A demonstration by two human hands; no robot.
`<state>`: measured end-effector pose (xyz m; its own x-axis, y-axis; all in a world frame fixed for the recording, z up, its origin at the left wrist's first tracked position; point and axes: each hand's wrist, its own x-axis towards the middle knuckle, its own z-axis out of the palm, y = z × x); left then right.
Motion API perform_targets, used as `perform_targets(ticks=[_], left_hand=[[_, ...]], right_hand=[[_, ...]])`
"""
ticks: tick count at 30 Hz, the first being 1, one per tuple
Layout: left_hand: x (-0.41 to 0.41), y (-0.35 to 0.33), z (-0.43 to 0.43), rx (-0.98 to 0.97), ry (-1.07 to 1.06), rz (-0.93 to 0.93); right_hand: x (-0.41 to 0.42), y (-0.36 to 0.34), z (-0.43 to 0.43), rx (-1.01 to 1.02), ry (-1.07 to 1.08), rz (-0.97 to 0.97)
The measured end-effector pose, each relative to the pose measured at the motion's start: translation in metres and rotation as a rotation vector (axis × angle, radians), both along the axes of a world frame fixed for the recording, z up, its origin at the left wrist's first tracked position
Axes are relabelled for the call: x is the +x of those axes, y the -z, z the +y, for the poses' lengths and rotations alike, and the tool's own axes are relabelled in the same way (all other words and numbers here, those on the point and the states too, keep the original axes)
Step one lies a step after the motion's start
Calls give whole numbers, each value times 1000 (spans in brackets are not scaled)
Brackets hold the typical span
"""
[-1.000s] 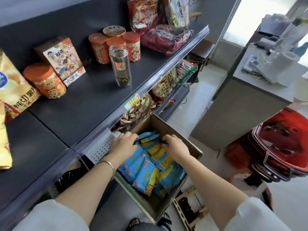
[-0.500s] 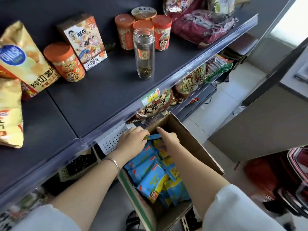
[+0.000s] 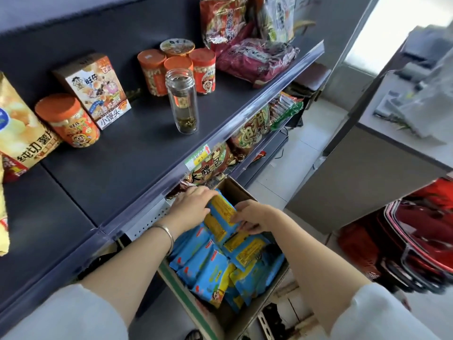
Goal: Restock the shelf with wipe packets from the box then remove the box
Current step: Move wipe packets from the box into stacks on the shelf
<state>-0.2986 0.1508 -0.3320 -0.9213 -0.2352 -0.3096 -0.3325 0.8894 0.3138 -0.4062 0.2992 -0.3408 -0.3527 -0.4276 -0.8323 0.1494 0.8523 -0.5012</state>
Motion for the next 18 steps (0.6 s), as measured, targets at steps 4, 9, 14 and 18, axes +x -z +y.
perform_targets(ticks=[4,9,14,18], left_hand=[[-3,-4,8,7,68,-71],[3,-2,18,18,-33,-67],[6,-15,13,202,-306,3],[6,-36,6,559,-704,102]], right_hand=[[-1,-11,18,-89,-50,-63],[4,-18,25,-194,6,26],[8,-32,18,-220,-118,339],[7,-43,16,-291,-244,607]])
